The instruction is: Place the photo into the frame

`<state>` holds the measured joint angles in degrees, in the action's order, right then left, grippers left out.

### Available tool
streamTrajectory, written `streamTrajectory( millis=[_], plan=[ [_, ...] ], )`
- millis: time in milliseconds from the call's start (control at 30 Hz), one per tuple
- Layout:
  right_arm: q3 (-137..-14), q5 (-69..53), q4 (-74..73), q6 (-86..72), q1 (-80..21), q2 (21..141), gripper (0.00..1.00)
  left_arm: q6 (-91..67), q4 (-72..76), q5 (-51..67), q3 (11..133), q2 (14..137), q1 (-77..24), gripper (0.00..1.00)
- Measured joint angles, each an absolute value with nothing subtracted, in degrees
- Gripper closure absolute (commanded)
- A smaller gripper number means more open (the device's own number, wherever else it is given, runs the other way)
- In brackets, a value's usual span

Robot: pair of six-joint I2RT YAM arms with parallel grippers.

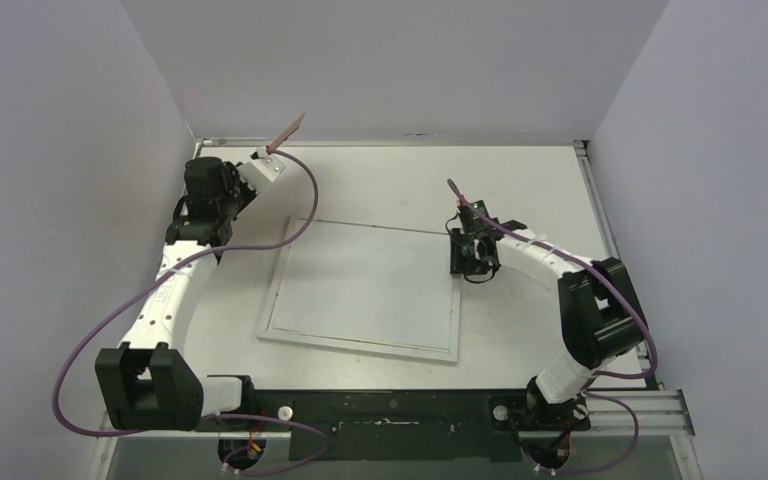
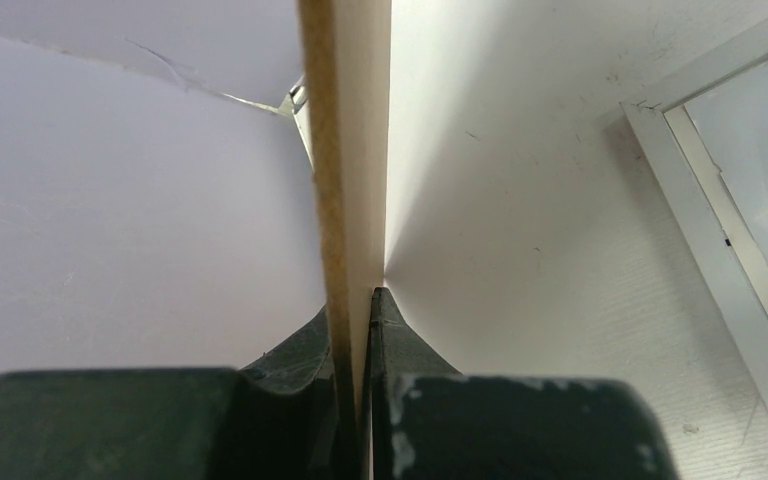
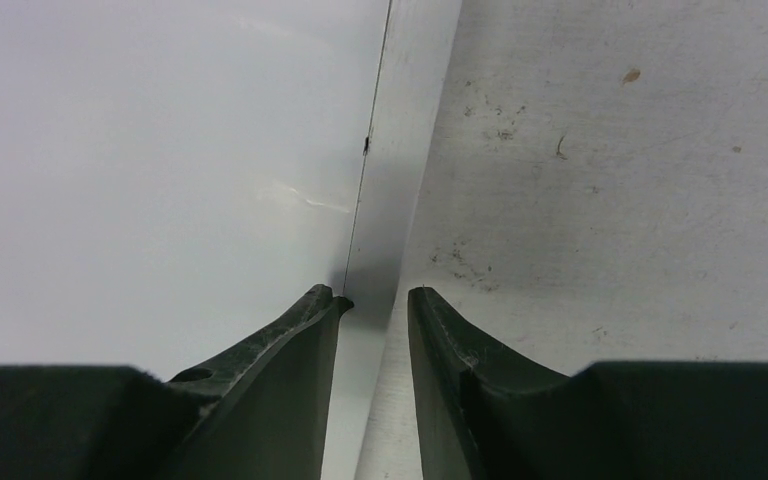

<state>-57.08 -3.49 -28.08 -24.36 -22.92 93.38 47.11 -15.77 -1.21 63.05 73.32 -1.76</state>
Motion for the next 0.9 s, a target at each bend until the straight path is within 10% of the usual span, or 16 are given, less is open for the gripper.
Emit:
streamTrajectory(
  millis=[900],
  plan=[
    [-81.0,1.2,-31.2,-9.5,-21.1,112.4,0.86,47.4,-15.9,-0.8,63.1,73.3,-0.7,1.00]
  ],
)
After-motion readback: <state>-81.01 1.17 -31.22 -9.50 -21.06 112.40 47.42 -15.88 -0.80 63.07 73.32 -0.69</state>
